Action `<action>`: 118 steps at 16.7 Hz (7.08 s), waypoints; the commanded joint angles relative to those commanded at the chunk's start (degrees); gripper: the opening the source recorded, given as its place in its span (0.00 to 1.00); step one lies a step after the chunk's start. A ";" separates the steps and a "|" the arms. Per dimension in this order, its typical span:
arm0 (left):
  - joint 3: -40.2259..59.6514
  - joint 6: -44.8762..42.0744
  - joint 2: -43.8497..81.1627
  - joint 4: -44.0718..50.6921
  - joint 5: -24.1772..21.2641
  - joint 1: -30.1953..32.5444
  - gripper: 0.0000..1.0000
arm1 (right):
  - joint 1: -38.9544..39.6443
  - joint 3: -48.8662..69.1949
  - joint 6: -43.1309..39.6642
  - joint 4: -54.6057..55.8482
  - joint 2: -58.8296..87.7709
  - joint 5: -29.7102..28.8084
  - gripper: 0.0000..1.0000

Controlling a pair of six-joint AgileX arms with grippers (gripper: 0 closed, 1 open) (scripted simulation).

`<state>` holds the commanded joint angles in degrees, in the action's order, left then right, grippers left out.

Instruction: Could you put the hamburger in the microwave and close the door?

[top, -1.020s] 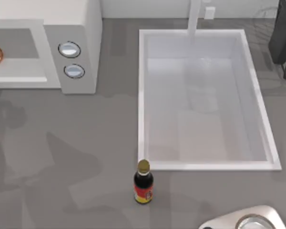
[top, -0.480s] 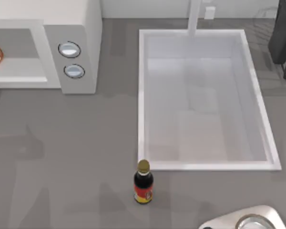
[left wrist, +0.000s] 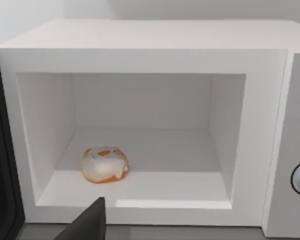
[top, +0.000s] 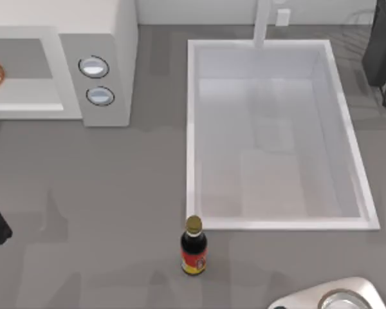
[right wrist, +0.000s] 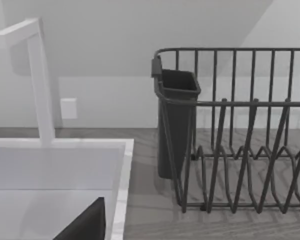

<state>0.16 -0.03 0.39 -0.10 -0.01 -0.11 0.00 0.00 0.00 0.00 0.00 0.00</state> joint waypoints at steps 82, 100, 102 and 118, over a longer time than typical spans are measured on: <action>13.73 -3.57 2.81 22.45 27.12 23.37 0.00 | 0.00 0.00 0.00 0.00 0.00 0.00 1.00; 62.13 -45.15 88.91 44.89 -17.20 -40.39 0.00 | 0.00 0.00 0.00 0.00 0.00 0.00 1.00; 67.72 -48.10 93.69 45.39 -23.76 -47.23 0.00 | 0.00 0.00 0.00 0.00 0.00 0.00 1.00; 76.68 -51.18 100.88 41.30 -40.74 -59.18 0.00 | 0.00 0.00 0.00 0.00 0.00 0.00 1.00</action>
<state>76.84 -51.21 101.27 41.21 -40.75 -59.29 0.00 0.00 0.00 0.00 0.00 0.00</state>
